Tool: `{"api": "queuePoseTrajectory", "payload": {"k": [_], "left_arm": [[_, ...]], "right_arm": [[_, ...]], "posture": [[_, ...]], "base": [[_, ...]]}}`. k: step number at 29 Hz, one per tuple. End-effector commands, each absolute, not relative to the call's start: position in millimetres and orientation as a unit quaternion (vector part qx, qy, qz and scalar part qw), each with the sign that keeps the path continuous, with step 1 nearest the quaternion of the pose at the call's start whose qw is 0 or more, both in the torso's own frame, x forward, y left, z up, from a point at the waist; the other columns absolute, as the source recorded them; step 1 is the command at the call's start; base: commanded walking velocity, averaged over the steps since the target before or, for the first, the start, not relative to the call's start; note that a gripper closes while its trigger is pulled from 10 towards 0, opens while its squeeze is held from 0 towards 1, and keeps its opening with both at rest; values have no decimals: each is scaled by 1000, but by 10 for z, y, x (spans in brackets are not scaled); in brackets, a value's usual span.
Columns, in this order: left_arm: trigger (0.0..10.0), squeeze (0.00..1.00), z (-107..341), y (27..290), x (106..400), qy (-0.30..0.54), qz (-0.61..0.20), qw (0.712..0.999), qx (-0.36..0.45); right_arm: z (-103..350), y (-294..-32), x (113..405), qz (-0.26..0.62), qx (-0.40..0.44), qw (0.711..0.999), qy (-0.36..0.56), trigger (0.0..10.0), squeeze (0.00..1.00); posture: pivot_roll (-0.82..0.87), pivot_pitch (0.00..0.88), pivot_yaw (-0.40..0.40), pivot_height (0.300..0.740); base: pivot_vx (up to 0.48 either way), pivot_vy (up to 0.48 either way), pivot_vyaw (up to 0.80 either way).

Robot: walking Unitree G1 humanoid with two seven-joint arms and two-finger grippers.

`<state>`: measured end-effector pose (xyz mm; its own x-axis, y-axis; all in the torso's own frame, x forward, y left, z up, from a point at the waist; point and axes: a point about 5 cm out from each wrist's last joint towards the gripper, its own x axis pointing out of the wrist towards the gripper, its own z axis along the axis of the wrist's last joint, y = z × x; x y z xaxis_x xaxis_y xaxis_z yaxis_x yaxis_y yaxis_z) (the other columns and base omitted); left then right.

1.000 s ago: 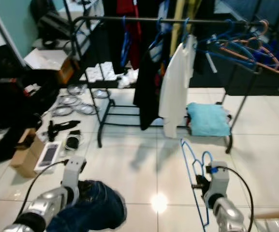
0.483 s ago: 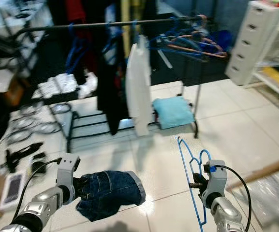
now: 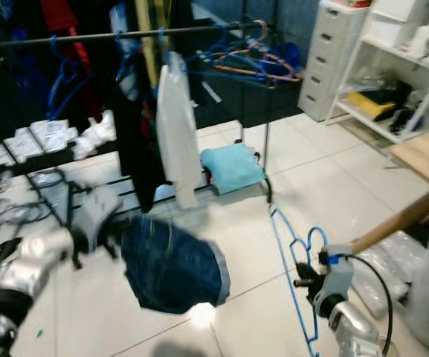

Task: Hang hanger

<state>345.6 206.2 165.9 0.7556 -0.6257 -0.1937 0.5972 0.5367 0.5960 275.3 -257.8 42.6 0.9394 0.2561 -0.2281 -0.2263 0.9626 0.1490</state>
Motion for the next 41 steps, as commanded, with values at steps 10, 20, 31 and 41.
{"api": "queuePoseTrajectory", "payload": {"k": [10, 20, 31, 41], "left_arm": [[10000, 0, 2162, 1856, 3616, -105, -323, 852, 399], [10000, 0, 2356, 1851, 3918, -37, -135, 990, 34], [10000, 0, 2206, 1656, 3992, 77, -28, 987, -141], [10000, 0, 2317, 1278, 3834, 57, -20, 967, -248]], "right_arm": [[1083, -2487, 2811, 267, -22, 962, 58, 10000, 0], [1516, -2241, 2639, 395, -45, 917, 43, 10000, 0], [1732, -2077, 2531, 437, -79, 893, 71, 10000, 0], [1799, -1660, 2673, 432, -31, 898, 78, 10000, 0]], "posture": [[-84, 94, 64, 740], [-90, 99, 60, 740], [-90, 101, 63, 740], [-79, 102, 53, 740]], "base": [[0, 0, 0], [0, 0, 0], [0, 0, 0], [0, 0, 0]]}}
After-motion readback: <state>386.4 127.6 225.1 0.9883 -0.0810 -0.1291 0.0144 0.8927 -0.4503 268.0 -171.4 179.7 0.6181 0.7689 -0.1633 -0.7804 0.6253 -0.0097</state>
